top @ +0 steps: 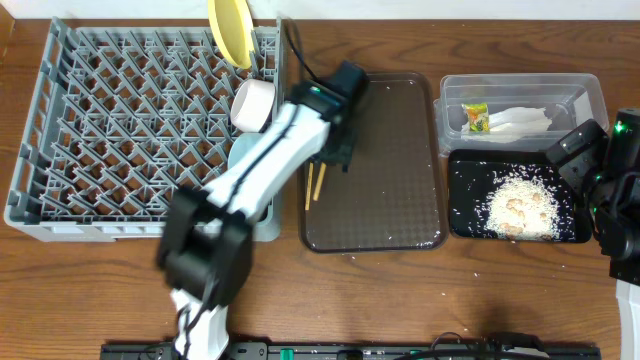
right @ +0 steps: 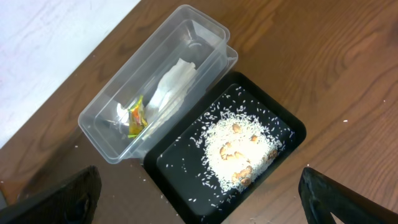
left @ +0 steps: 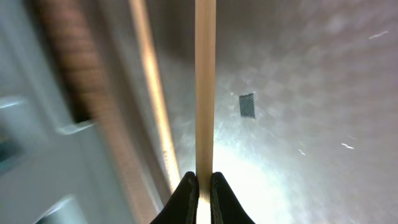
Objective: Sort waste into correct bins and load items into the dishwasher
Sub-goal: 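Carry the chopstick left and drop it into the dish rack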
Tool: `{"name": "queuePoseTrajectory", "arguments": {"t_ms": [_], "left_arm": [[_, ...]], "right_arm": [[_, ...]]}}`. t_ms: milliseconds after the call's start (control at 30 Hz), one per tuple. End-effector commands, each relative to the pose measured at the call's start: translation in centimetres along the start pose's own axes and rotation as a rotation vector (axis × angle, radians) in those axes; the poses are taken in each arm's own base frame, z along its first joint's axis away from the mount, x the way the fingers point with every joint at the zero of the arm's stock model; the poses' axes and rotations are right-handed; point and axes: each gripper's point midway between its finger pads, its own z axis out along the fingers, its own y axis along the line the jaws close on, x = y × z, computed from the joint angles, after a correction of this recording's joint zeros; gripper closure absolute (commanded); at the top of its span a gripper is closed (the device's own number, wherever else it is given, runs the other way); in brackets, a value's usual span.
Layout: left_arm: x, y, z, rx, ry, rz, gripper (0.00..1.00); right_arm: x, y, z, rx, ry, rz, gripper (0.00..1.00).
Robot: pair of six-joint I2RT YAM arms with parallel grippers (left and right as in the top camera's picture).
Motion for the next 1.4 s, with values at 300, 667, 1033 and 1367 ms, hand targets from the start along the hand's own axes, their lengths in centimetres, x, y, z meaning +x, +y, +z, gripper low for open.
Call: {"name": "queuePoseTrajectory", "arguments": {"t_ms": [300, 667, 1033, 1367], "left_arm": [[-0.2, 16.0, -9.0, -0.174, -0.123, -0.168, 0.92], [0.6, 23.2, -2.4, -0.224, 0.014, -0.238, 0.92], [-0.1, 22.3, -4.8, -0.216, -0.021, -0.227, 0.42], [-2.1, 9.0, -8.4, 0.039, -0.152, -0.149, 0.42]], "right_arm": [[-0.1, -0.2, 0.2, 0.016, -0.005, -0.009, 0.01], [-0.1, -0.2, 0.2, 0.016, -0.005, -0.009, 0.01], [-0.1, -0.2, 0.2, 0.016, -0.005, -0.009, 0.01], [-0.1, -0.2, 0.2, 0.016, -0.005, -0.009, 0.01]]}}
